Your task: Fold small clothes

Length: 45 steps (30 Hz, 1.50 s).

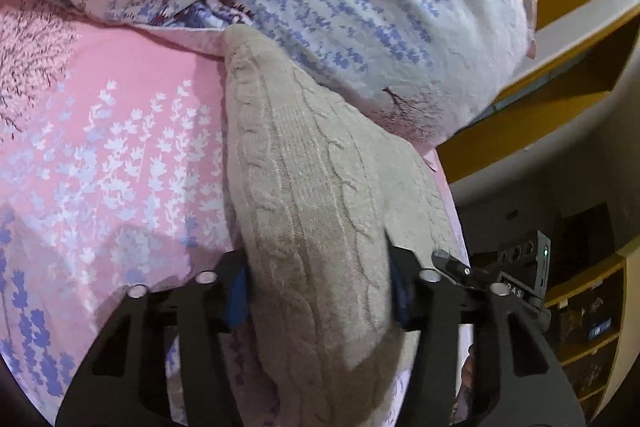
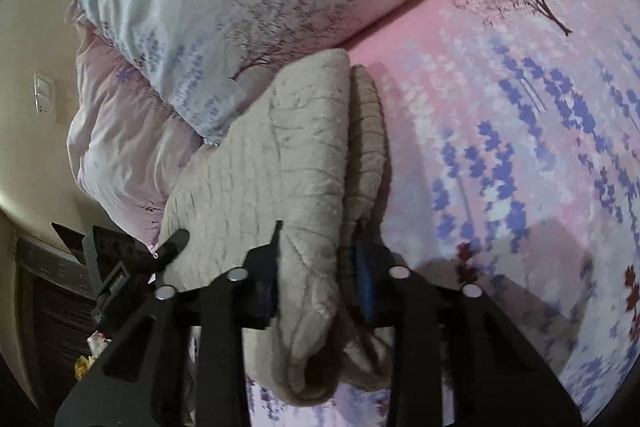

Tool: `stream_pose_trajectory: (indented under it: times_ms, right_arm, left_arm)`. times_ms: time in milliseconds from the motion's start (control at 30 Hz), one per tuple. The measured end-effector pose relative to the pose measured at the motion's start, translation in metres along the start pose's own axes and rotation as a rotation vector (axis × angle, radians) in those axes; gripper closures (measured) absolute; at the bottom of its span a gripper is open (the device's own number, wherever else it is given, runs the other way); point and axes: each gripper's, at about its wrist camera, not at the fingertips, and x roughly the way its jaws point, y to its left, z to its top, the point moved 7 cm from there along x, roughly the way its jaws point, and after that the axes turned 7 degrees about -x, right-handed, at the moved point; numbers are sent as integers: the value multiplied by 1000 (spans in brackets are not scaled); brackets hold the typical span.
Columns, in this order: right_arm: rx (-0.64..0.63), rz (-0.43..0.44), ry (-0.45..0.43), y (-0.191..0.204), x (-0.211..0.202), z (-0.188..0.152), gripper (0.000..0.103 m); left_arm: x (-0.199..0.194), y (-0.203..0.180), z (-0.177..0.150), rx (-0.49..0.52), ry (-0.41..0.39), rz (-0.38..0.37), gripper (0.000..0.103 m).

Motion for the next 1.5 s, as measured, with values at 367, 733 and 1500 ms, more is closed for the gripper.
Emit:
stream_pose_trajectory:
  times_ms: [367, 733, 1500]
  right_arm:
    - [-317, 28, 53, 120, 35, -39, 79]
    - [-253, -68, -41, 108, 8, -14, 60]
    - [-165, -104, -15, 81, 33, -10, 71]
  left_arm:
    - [-124, 45, 3, 94, -103, 83, 57]
    - [-148, 41, 3, 195, -232, 250, 39]
    - [-103, 1, -19, 407, -186, 318, 30]
